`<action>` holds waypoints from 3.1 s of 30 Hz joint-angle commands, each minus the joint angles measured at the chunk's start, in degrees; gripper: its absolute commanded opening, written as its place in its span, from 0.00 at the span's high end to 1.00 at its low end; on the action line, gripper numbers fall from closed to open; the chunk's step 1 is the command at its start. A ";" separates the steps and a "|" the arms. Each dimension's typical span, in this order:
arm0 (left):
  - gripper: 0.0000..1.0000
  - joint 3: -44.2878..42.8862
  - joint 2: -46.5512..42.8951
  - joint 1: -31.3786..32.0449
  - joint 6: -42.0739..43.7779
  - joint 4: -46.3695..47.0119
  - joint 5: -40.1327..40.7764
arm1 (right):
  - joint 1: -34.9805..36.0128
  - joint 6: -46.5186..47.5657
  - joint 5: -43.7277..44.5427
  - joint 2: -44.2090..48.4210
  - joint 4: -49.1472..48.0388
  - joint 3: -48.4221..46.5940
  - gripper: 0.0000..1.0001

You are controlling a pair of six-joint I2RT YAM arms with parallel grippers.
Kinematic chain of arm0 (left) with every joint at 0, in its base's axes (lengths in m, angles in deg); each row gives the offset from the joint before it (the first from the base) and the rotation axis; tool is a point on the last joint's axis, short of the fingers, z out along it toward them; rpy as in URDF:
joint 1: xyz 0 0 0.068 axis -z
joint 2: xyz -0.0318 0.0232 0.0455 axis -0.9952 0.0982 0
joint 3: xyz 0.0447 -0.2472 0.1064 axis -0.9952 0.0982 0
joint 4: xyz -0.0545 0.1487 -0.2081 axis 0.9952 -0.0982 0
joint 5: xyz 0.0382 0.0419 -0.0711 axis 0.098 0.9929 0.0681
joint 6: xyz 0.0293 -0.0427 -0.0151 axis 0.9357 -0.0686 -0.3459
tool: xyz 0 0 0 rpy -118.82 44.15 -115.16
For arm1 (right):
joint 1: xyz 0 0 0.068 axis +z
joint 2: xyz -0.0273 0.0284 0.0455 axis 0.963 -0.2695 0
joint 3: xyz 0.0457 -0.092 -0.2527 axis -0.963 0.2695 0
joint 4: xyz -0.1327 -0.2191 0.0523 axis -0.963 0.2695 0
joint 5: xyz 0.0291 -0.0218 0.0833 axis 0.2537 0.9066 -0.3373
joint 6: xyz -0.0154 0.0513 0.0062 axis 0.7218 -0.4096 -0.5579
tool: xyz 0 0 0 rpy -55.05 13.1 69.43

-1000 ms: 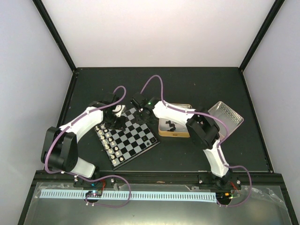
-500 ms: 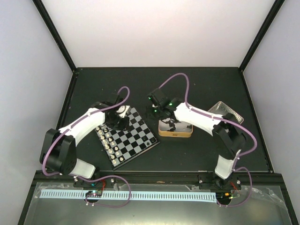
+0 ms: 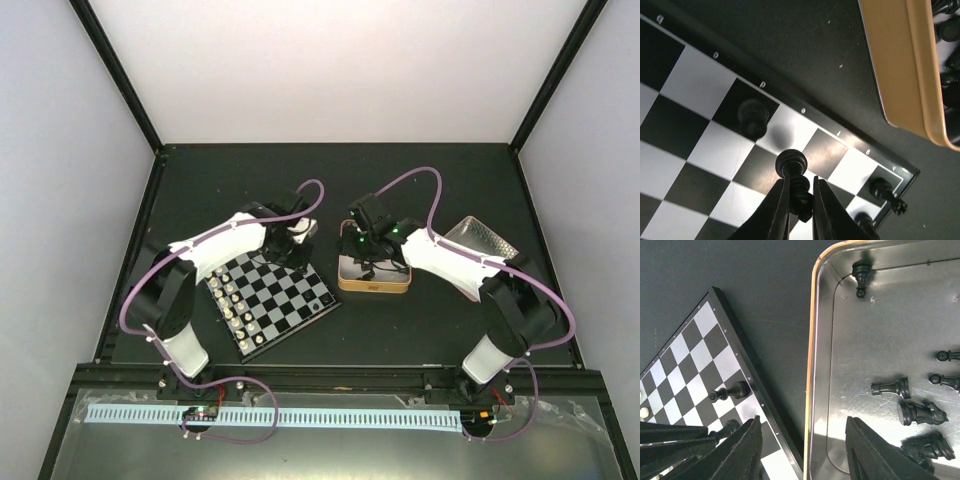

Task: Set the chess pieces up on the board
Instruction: Place the chess piece on the chessboard, then pick up the chess piece from the storage box.

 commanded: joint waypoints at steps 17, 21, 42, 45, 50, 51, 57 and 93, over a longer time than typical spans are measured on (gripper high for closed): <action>0.74 -5.96 7.10 2.07 -0.77 -0.39 0.71 | -0.86 0.36 0.04 1.55 -1.92 1.21 0.53; 0.72 -5.50 5.93 2.11 -1.10 0.43 -0.94 | -0.90 0.19 0.19 2.61 -1.85 1.70 0.53; 0.85 -3.04 4.95 1.93 -2.97 2.31 2.27 | -0.89 -0.52 2.66 10.66 0.32 5.57 0.53; 0.88 -2.92 5.38 1.94 -3.01 2.25 3.98 | -0.83 -0.62 2.61 11.09 0.32 6.12 0.53; 0.88 -3.23 5.62 1.94 -3.13 2.63 4.87 | -0.82 -0.70 2.70 11.64 0.38 6.56 0.53; 0.88 -3.27 5.76 1.94 -3.20 2.61 5.09 | -0.87 -0.82 2.70 11.62 0.40 6.57 0.53; 0.72 -2.56 5.02 1.94 -3.08 2.74 2.67 | -0.82 -0.96 2.29 11.80 0.72 6.58 0.53; 0.10 26.73 -59.50 -12.74 -1.99 27.92 17.98 | -8.19 21.78 5.97 -6.21 14.59 -2.06 0.54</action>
